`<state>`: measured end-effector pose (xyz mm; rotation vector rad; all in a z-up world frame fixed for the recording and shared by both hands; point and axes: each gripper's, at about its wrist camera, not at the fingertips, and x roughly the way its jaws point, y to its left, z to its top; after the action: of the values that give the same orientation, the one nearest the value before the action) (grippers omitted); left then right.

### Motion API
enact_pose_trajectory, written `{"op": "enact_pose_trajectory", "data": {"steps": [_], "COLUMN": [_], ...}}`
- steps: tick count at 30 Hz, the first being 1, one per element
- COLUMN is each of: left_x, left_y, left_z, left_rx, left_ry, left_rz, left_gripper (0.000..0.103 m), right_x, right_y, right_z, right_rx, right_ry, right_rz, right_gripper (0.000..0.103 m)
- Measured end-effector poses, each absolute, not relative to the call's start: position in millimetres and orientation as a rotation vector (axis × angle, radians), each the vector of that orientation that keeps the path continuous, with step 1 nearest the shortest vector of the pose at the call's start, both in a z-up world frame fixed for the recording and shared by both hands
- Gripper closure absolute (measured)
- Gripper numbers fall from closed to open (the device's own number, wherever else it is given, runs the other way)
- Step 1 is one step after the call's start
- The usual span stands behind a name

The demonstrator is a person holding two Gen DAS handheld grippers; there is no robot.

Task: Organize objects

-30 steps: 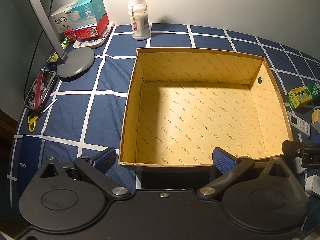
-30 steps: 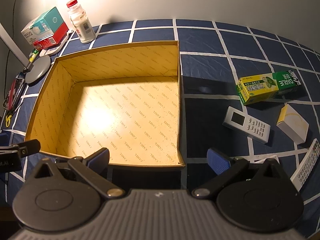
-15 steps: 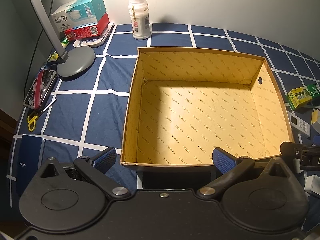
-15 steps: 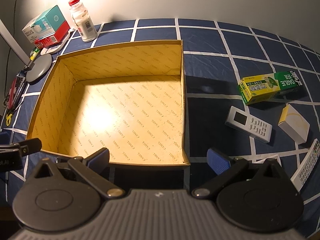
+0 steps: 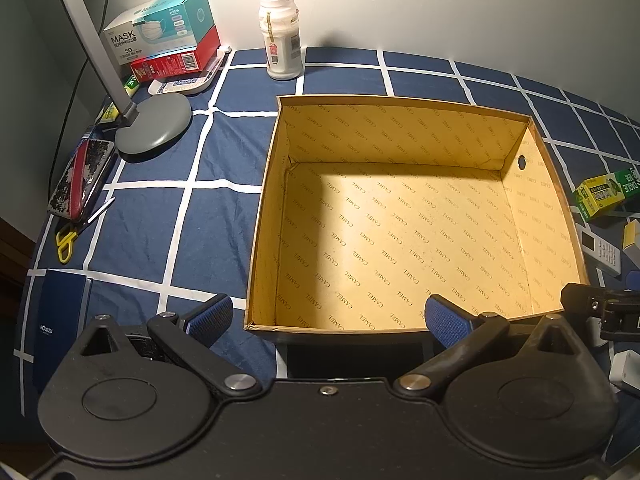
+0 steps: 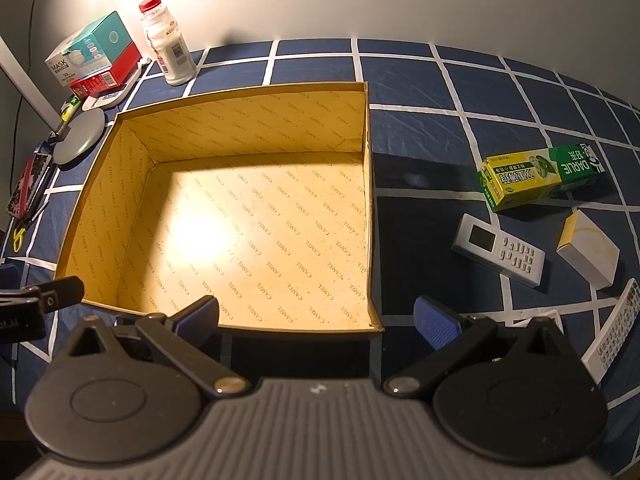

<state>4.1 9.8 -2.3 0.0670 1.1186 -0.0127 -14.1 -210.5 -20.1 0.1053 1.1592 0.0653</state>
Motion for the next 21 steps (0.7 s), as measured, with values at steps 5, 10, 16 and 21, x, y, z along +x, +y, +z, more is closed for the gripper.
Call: {"op": "enact_pose_trajectory", "data": {"steps": [5, 10, 16, 21], "left_x": [3.8, 3.4, 3.1, 3.7], "left_y": [10.8, 12.4, 10.0, 8.4], "left_z": [-2.2, -3.0, -1.6, -0.4], "left_rx": [0.067, 0.069, 0.075, 0.079], "left_ry": [1.118, 1.119, 1.117, 1.117], "left_rz": [-0.015, -0.015, -0.016, -0.021], "left_gripper": [0.0, 0.0, 0.0, 0.0], "right_x": [-13.8, -13.8, -13.9, -13.9], "right_y": [-210.4, -210.2, -210.5, -211.5], "right_z": [-19.9, -19.1, -18.7, -17.3], "right_rx": [0.106, 0.108, 0.109, 0.115], "right_ry": [1.16, 1.158, 1.156, 1.155], "right_rz": [0.064, 0.064, 0.063, 0.057], "right_gripper": [0.0, 0.0, 0.0, 0.0]}}
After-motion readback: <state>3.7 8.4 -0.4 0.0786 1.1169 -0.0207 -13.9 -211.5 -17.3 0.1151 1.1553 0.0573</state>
